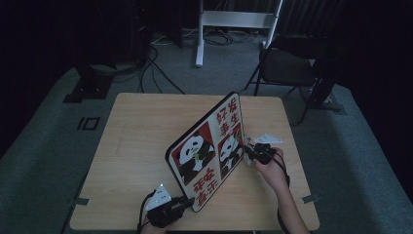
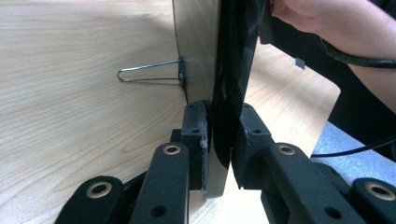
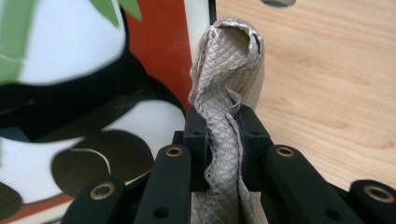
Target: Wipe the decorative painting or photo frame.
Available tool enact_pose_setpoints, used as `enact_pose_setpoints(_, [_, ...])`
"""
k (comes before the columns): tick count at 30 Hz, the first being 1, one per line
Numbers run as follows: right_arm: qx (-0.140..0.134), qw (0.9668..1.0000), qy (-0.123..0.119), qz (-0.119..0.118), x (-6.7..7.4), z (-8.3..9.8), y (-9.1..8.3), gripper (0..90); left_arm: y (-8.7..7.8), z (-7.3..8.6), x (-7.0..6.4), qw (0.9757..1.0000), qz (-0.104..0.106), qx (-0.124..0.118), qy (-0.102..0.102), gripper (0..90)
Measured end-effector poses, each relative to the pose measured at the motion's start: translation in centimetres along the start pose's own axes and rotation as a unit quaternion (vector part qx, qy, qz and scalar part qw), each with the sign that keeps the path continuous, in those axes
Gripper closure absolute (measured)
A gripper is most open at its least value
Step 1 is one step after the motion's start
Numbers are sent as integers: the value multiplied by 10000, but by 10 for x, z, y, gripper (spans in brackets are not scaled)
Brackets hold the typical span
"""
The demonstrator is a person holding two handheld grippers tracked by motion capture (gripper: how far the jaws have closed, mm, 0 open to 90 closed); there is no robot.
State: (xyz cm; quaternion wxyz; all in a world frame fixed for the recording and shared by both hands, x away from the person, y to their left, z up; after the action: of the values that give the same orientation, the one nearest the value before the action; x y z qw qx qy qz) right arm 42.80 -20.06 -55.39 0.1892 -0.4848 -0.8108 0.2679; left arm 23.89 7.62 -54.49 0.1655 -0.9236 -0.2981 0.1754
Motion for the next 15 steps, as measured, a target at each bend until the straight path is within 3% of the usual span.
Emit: enact_pose_setpoints(15, [450, 9989, 138, 27, -3, 31, 13, 776, 0, 0, 0, 10000, 16, 0, -45, 776])
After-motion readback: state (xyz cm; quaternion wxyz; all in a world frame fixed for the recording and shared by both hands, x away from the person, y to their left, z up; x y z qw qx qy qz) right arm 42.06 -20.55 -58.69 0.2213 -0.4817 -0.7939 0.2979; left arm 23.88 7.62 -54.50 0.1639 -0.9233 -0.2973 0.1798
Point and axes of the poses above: each handheld gripper's, and its own axes: y roughly forward along the jaws, z roughly out of its underside, x roughly to its left, the point moved 7 cm from there along y, roughly forward along the jaws, and after that the axes turned 3 degrees about y, right-handed, at the moved point
